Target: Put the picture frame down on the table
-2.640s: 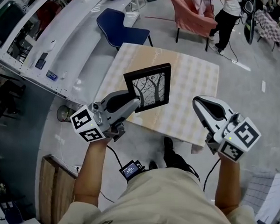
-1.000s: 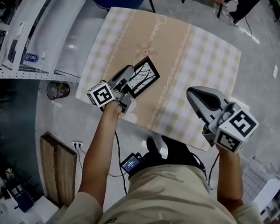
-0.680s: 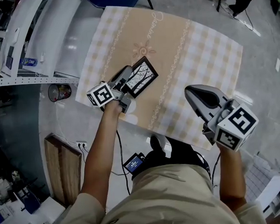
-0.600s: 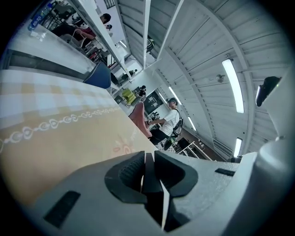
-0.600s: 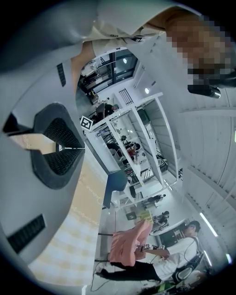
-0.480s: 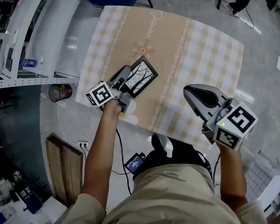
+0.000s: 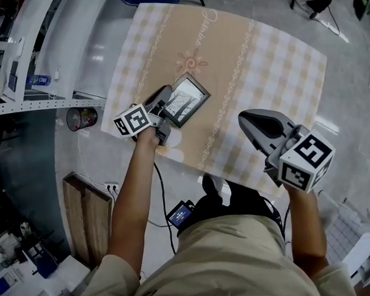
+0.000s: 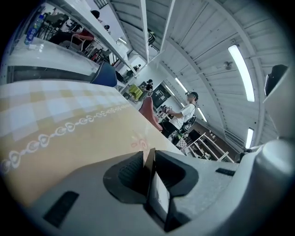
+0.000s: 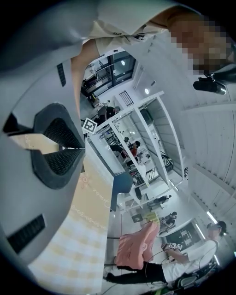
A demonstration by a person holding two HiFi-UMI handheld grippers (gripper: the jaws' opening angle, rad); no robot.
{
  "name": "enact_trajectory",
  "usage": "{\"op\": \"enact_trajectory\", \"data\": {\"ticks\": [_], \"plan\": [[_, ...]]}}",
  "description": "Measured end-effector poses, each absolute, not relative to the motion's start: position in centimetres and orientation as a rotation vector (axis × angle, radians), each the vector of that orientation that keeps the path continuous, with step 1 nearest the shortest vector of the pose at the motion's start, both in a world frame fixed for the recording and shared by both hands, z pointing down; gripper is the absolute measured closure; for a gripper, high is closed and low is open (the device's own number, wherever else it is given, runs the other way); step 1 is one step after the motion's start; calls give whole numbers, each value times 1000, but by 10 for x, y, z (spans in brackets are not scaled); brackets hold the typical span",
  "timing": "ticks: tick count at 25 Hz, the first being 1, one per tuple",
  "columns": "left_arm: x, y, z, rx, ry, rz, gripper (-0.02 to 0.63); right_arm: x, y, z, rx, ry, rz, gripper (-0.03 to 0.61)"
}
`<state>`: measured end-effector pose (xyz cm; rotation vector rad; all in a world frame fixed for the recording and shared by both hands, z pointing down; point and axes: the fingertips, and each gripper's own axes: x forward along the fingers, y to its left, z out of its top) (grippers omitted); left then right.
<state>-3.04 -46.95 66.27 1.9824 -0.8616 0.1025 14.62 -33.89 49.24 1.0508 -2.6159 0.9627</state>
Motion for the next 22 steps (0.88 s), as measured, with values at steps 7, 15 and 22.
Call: {"op": "enact_trajectory", "data": {"ticks": [7, 15, 22], "plan": [[-44, -465, 691, 2020, -929, 303, 545, 143, -339, 499, 1034, -2610, 977, 575], [-42, -464, 690, 2060, -934, 321, 543, 142, -337, 503, 1037, -2601, 991, 575], [-41, -462, 690, 2148, -980, 387, 543, 137, -334, 502, 1039, -2597, 994, 575]]}}
